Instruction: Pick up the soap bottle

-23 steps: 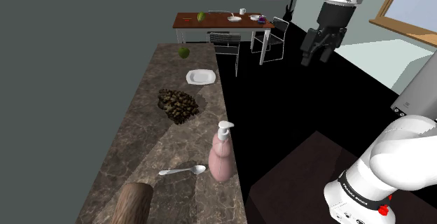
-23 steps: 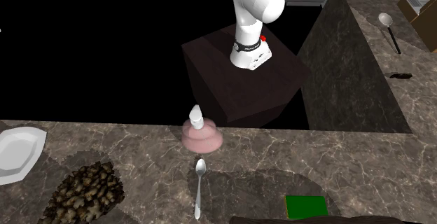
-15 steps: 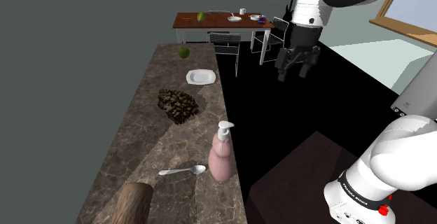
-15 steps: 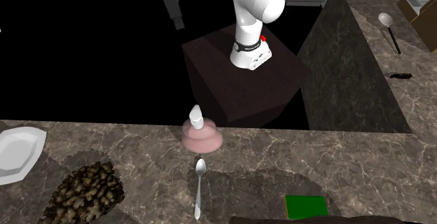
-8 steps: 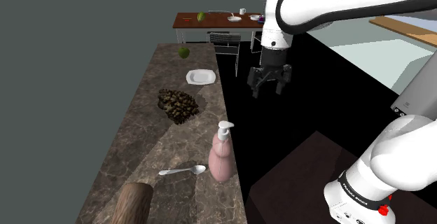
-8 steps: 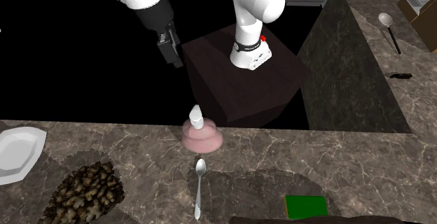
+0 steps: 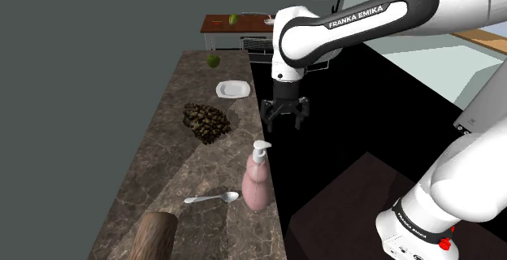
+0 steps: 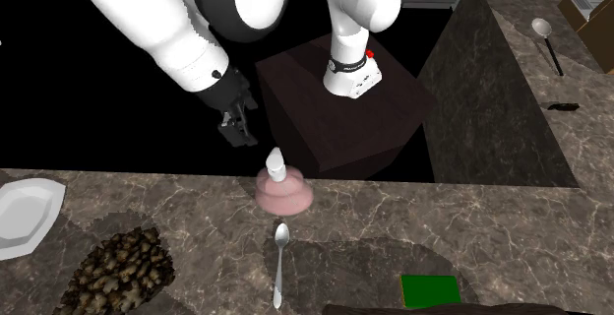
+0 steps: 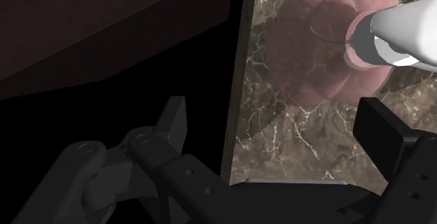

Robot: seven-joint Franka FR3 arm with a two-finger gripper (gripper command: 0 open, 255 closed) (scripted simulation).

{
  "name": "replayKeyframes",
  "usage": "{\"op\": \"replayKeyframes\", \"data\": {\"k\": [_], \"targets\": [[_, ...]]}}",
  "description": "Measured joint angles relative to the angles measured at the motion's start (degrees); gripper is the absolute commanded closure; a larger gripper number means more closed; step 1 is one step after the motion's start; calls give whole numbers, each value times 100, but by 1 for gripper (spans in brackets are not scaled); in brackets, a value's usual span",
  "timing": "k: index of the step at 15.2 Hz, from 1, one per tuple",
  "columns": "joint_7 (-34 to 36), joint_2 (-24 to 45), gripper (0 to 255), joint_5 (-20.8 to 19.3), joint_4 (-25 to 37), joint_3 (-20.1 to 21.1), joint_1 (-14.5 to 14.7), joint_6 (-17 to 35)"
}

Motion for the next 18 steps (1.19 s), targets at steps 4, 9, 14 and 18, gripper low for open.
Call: {"op": "replayKeyframes", "data": {"k": [4,9,14,18], "targets": [[480,893,0,60,331,177,88,396],[1018,2026,0,58,915,276,230,747],[1037,2389,0,40,898,268,269,1084],[1003,2544,255,24,838,260,284,1291]]}}
